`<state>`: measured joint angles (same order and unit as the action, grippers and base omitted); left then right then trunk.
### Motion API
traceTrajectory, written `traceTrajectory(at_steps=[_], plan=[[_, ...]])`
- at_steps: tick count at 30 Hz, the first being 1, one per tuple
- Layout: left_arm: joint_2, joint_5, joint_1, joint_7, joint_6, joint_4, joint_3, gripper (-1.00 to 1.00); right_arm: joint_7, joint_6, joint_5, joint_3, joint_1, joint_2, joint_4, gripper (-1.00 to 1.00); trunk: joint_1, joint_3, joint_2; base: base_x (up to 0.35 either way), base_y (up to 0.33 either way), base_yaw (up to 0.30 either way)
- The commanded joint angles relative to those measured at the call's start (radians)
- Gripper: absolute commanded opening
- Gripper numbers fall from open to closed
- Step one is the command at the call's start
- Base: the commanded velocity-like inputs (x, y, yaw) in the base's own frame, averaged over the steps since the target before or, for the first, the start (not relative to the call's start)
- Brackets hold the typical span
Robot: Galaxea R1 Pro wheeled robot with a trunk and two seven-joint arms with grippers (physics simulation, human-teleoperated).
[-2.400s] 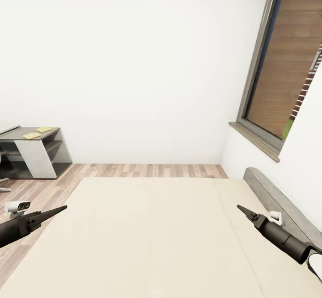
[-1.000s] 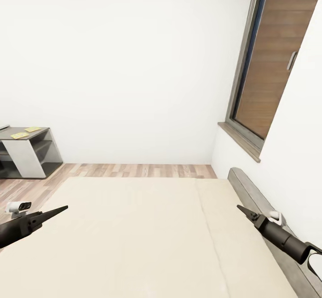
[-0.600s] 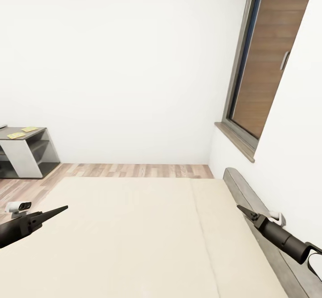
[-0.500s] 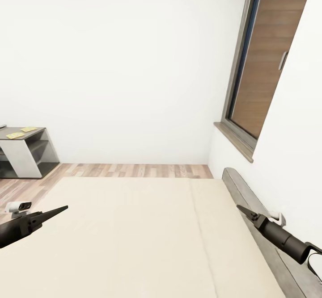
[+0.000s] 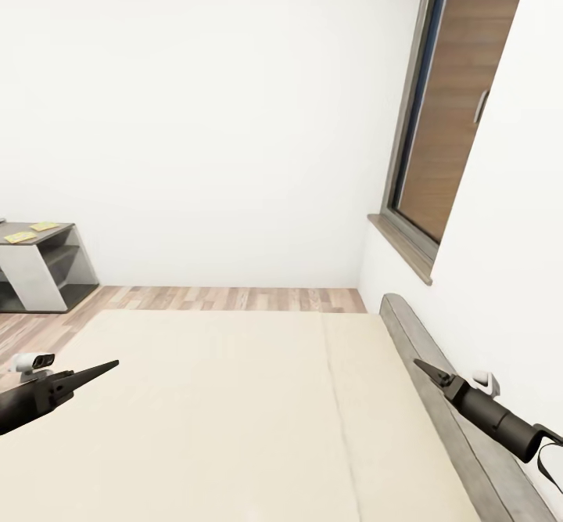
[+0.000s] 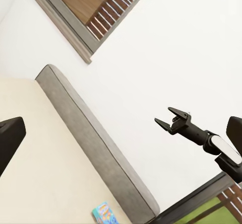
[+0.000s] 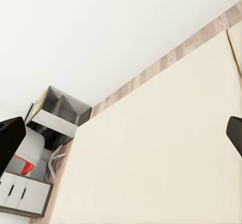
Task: Put all the toys in the child's room - the three board games (two on the bed and one on the table), the two jigsaw puzzles on the table, and the tennis ball on the table - inside the toy box on the table in the child's room.
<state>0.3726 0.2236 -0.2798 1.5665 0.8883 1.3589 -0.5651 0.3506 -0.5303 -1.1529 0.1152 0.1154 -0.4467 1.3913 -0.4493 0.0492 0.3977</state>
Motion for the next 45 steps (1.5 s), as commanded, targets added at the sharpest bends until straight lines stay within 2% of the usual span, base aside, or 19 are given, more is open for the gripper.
traceTrajectory(at_steps=[1,16,19,22,23,25,26,29,30,32,35,36,37,39,40,43,45], plan=[[0.000,-0.001,-0.001,0.004,0.011,0.000,0.000,1.00,0.001,-0.007,-0.005,0.001,0.001,0.000,0.000,1.00,-0.001,0.002,0.002,0.000,-0.050,0.000],[0.000,-0.001,-0.001,0.004,0.011,0.000,0.001,1.00,-0.017,-0.009,0.000,0.000,0.001,0.002,0.001,1.00,-0.001,0.002,0.002,0.000,-0.009,0.000],[0.000,-0.001,-0.001,0.004,0.011,0.000,0.001,1.00,-0.027,-0.010,0.016,0.000,0.002,0.004,0.001,1.00,-0.001,0.002,0.002,0.000,0.000,0.000],[-0.003,-0.001,-0.001,0.004,0.011,0.000,0.002,1.00,-0.055,-0.013,0.060,0.000,0.008,0.016,0.000,1.00,-0.001,0.002,0.002,0.000,0.000,0.000],[-0.004,-0.001,-0.001,0.004,0.011,0.000,0.002,1.00,-0.077,-0.015,0.089,0.000,0.017,0.027,0.000,1.00,-0.001,0.002,0.002,0.000,0.000,0.000],[-0.005,-0.001,-0.001,0.004,0.011,0.000,0.003,1.00,-0.105,-0.019,0.119,0.000,0.032,0.041,0.000,1.00,-0.001,0.002,0.002,0.000,0.000,0.000],[-0.006,-0.001,-0.001,0.004,0.011,0.000,0.003,1.00,-0.139,-0.028,0.149,-0.001,0.052,0.061,-0.002,1.00,-0.001,0.002,0.002,0.000,0.000,0.000],[-0.006,-0.001,-0.001,0.004,0.011,0.000,0.003,1.00,-0.202,-0.061,0.193,-0.003,0.084,0.097,-0.006,1.00,-0.001,0.002,0.002,0.000,0.000,0.000],[-0.007,-0.001,-0.001,0.004,0.011,0.000,0.004,1.00,-0.250,-0.098,0.223,-0.008,0.106,0.125,-0.008,1.00,-0.001,0.002,0.002,0.000,0.000,0.000],[-0.007,-0.001,-0.001,0.004,0.011,0.000,0.004,1.00,-0.304,-0.141,0.255,-0.016,0.128,0.154,-0.011,1.00,-0.001,0.002,0.002,0.000,0.000,0.000],[-0.007,-0.001,-0.001,0.004,0.011,0.000,0.004,1.00,-0.460,-0.225,0.347,-0.040,0.195,0.231,-0.047,1.00,-0.001,0.002,0.002,0.000,0.000,0.000],[-0.007,-0.001,-0.001,0.004,0.011,0.000,0.004,1.00,-0.490,-0.235,0.365,-0.044,0.208,0.246,-0.061,1.00,-0.001,0.002,0.002,0.000,0.000,0.000],[-0.007,-0.001,-0.001,0.004,0.011,0.000,0.004,1.00,-0.544,-0.250,0.399,-0.051,0.232,0.274,-0.092,1.00,-0.001,0.002,0.002,0.000,0.000,0.000],[-0.006,-0.001,-0.001,0.004,0.011,0.000,0.004,1.00,-0.588,-0.259,0.429,-0.057,0.254,0.299,-0.123,1.00,-0.001,0.002,0.002,0.000,0.000,0.000],[-0.006,-0.001,-0.001,0.004,0.011,0.000,0.004,1.00,-0.623,-0.265,0.451,-0.060,0.274,0.321,-0.151,1.00,-0.001,0.002,0.002,0.000,0.000,0.000],[-0.006,-0.001,-0.001,0.004,0.011,0.000,0.004,1.00,-0.663,-0.272,0.477,-0.064,0.303,0.352,-0.187,1.00,-0.001,0.002,0.002,0.000,0.000,0.000],[-0.006,-0.001,-0.001,0.004,0.011,0.000,0.004,1.00,-0.677,-0.274,0.487,-0.066,0.314,0.363,-0.199,1.00,-0.001,0.002,0.002,0.000,0.000,0.000]])
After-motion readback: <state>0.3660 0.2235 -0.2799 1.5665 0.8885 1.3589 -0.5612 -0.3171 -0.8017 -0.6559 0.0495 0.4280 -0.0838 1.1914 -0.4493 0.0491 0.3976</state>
